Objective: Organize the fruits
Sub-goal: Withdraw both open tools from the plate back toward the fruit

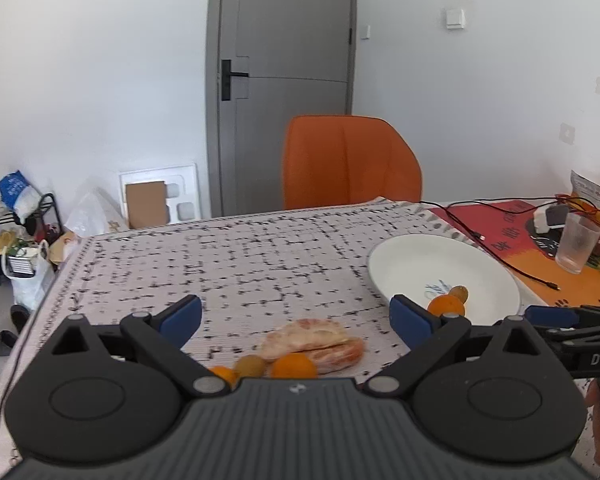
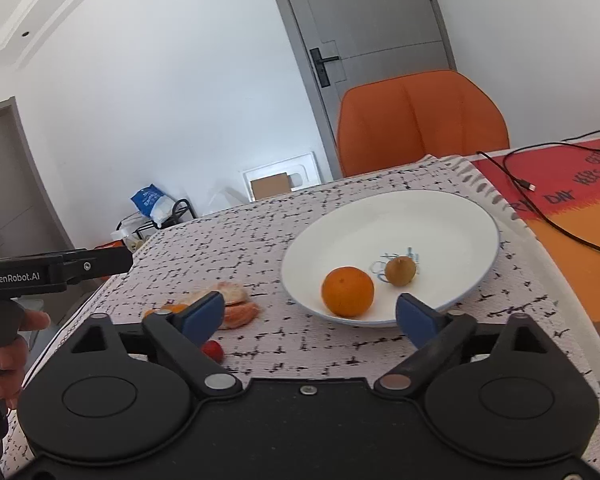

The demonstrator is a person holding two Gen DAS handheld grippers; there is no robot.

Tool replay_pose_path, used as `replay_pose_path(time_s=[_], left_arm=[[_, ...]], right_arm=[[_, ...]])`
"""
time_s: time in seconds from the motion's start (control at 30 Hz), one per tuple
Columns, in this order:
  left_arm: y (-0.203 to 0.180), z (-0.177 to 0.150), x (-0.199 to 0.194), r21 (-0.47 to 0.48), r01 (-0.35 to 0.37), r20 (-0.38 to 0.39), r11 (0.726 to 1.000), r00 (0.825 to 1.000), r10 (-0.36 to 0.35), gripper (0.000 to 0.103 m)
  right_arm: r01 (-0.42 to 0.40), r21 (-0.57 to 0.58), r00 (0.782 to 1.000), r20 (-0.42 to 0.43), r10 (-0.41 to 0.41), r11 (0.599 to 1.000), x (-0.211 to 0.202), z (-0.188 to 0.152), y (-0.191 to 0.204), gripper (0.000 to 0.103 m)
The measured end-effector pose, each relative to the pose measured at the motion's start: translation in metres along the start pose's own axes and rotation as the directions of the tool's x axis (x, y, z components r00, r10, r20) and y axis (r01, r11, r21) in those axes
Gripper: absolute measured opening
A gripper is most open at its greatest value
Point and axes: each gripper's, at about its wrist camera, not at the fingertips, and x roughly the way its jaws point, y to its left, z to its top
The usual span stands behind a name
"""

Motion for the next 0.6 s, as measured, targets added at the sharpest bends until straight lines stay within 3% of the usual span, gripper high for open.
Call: replay_pose_path(time_s=[0.13, 0.6], left_arm=[[0.016, -0.001, -0.007, -0.030, -0.018, 0.006, 0.999, 1.000, 0.018, 0.099], [0.066, -0.012, -0.025, -0.126, -0.065, -0.009, 0.990, 0.998, 0.064, 0.099]], right_arm=[[-0.017, -0.024, 1.000, -0.002, 0.017, 1.000, 0.002, 0.001, 0.013, 0.103], [-0.066, -0.090, 0.997, -0.034, 0.063, 0.994, 0.015, -0.001, 0.050, 0.103]])
